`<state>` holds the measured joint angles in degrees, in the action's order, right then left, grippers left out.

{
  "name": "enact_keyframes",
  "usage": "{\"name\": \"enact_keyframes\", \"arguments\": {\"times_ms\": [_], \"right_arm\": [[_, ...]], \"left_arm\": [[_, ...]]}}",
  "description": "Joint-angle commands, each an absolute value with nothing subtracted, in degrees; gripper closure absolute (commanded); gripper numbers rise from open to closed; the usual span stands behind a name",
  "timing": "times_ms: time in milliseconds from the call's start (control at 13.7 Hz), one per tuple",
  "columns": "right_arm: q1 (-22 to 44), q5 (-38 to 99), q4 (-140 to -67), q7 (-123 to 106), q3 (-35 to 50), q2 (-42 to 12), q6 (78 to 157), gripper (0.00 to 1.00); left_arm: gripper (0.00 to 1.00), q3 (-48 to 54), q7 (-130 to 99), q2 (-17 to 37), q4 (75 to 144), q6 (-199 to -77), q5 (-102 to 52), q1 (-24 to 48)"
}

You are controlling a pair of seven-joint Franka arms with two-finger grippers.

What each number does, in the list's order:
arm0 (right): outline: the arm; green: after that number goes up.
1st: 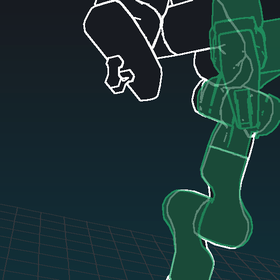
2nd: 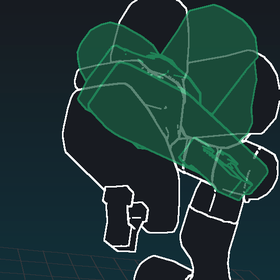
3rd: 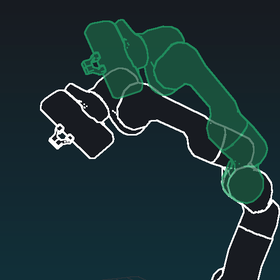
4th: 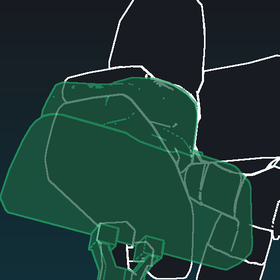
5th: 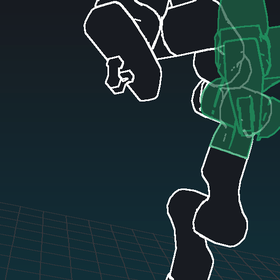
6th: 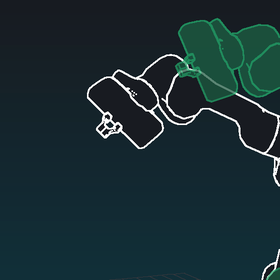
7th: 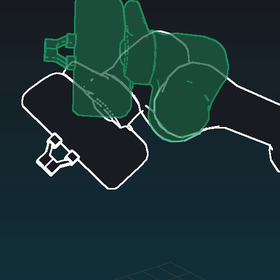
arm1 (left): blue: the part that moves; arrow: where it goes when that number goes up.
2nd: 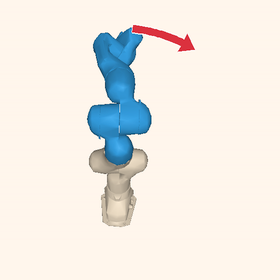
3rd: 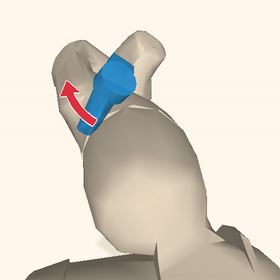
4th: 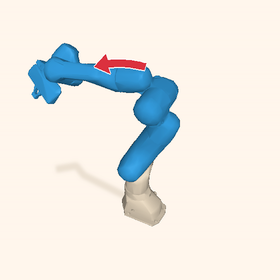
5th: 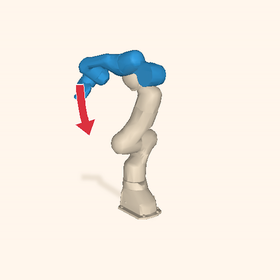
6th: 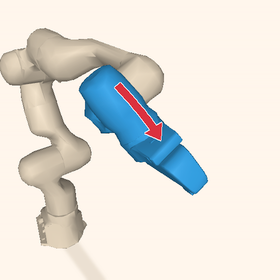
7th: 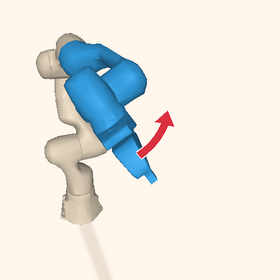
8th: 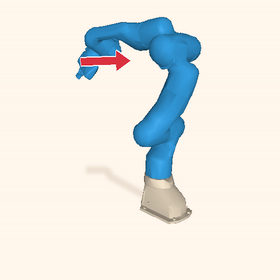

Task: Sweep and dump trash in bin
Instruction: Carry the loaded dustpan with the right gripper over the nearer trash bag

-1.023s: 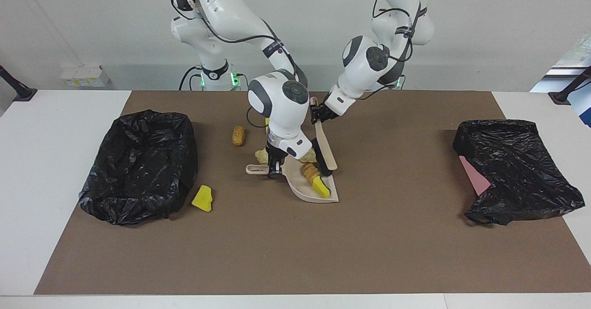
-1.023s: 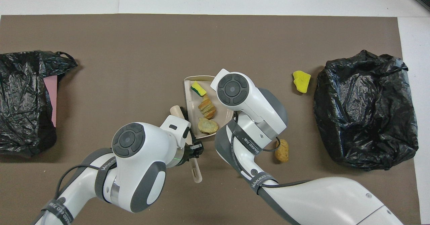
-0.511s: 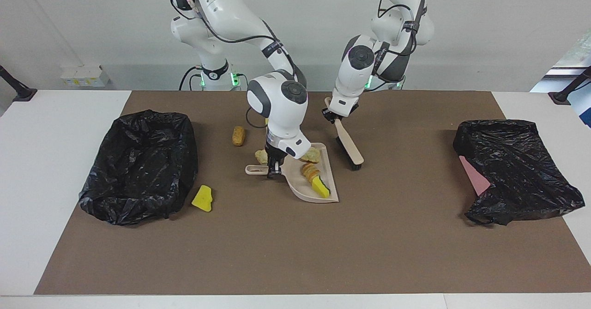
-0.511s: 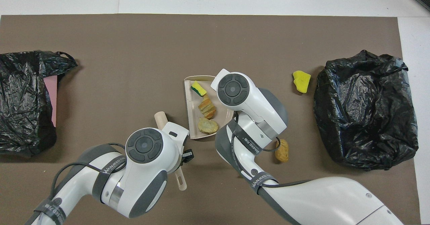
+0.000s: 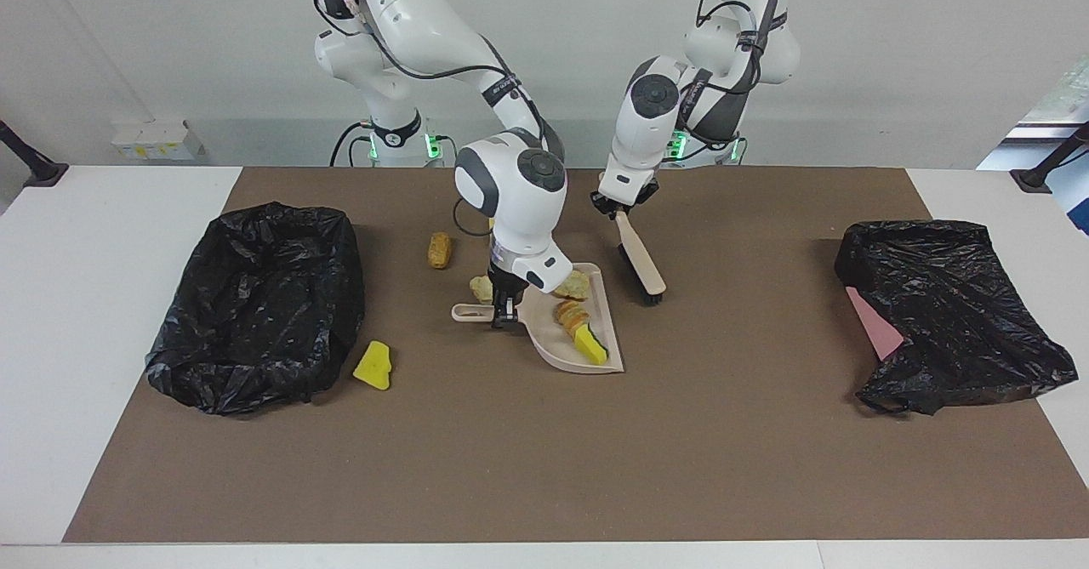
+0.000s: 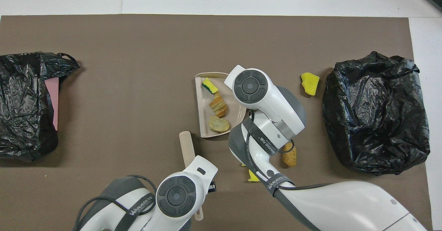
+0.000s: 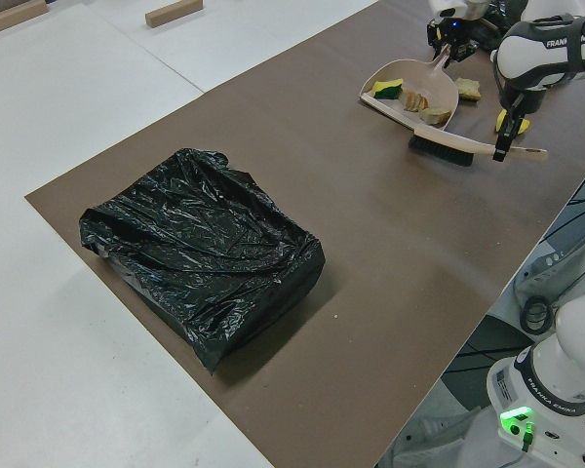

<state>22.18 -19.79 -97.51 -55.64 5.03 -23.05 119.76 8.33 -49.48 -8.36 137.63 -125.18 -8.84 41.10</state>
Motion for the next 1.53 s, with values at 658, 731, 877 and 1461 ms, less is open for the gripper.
{"name": "enact_keyframes", "arguments": {"times_ms": [658,731,877,1461], "right_arm": [[1.43,-14.94,-99.75,-69.08,5.54,-5.55,108.20,1.00],[-0.59,-14.94,-99.67,-70.56,5.54,-4.75,106.37,1.00],[-3.94,-14.94,-99.75,-72.33,5.45,-2.56,101.98,1.00],[-18.35,-15.38,-107.31,-71.72,5.10,2.72,96.08,1.00]], "left_arm": [[0.00,7.65,-54.67,-12.40,146.69,-132.80,-7.47,49.04],[0.00,7.56,-54.41,-11.96,145.82,-132.89,-7.56,48.43],[0.00,7.56,-53.88,-10.99,142.75,-132.63,-7.56,45.72],[0.00,7.12,-43.44,-9.93,130.97,-123.93,-7.47,28.32]]}}
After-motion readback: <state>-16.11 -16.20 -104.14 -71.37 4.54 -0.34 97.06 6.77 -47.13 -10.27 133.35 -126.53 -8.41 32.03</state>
